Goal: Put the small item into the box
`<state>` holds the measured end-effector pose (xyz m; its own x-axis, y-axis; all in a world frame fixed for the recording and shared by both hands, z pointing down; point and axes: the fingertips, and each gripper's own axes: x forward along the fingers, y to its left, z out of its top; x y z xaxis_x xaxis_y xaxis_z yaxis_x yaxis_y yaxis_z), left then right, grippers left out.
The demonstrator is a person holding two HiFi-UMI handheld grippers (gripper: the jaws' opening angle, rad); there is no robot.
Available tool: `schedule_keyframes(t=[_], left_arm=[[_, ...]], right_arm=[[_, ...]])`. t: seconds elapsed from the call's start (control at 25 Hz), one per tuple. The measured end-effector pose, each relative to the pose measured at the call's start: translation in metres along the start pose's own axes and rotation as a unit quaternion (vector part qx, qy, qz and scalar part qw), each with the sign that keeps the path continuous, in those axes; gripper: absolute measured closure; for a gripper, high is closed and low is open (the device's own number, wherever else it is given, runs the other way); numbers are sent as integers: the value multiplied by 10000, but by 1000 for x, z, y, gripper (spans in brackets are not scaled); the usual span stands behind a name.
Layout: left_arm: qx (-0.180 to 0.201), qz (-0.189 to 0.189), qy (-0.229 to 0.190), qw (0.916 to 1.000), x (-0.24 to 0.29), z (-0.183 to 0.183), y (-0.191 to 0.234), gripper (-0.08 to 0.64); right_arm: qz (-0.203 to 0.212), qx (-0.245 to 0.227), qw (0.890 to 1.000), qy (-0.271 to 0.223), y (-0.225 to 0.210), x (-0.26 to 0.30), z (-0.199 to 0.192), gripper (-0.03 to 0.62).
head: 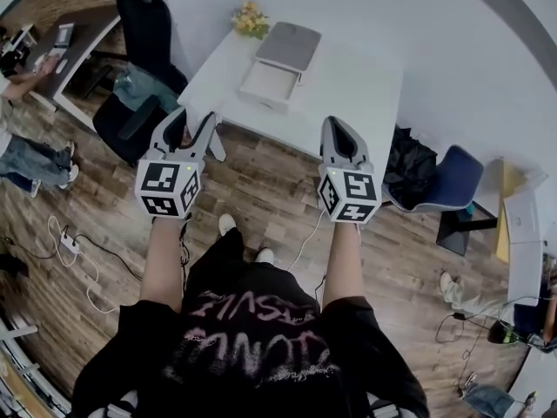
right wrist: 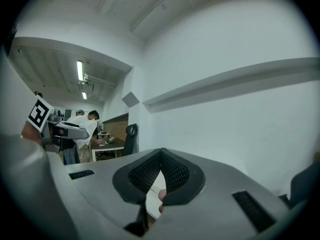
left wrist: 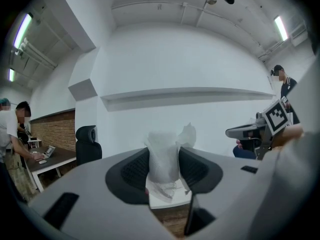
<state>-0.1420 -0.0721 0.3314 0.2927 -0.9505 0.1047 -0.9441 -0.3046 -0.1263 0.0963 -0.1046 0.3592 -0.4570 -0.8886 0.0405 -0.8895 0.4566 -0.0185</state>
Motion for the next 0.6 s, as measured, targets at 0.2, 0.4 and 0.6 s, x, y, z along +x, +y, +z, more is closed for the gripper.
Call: schedule_keyframes(t=[0.2,0.4,0.6], left_arm=[[-33,-91,-20,10000,23,-2,9,382],[-93,-255,-49,9996,57,-4,23,382],[-142,-413,-69,9990,103,-8,51,382]], right_arm=[[-70,14,10000,4,-6,18,0,583],[-236,-9,9997,-16,-18,47,4,583],[-392,-47,9992,20,-26,92,1,581]])
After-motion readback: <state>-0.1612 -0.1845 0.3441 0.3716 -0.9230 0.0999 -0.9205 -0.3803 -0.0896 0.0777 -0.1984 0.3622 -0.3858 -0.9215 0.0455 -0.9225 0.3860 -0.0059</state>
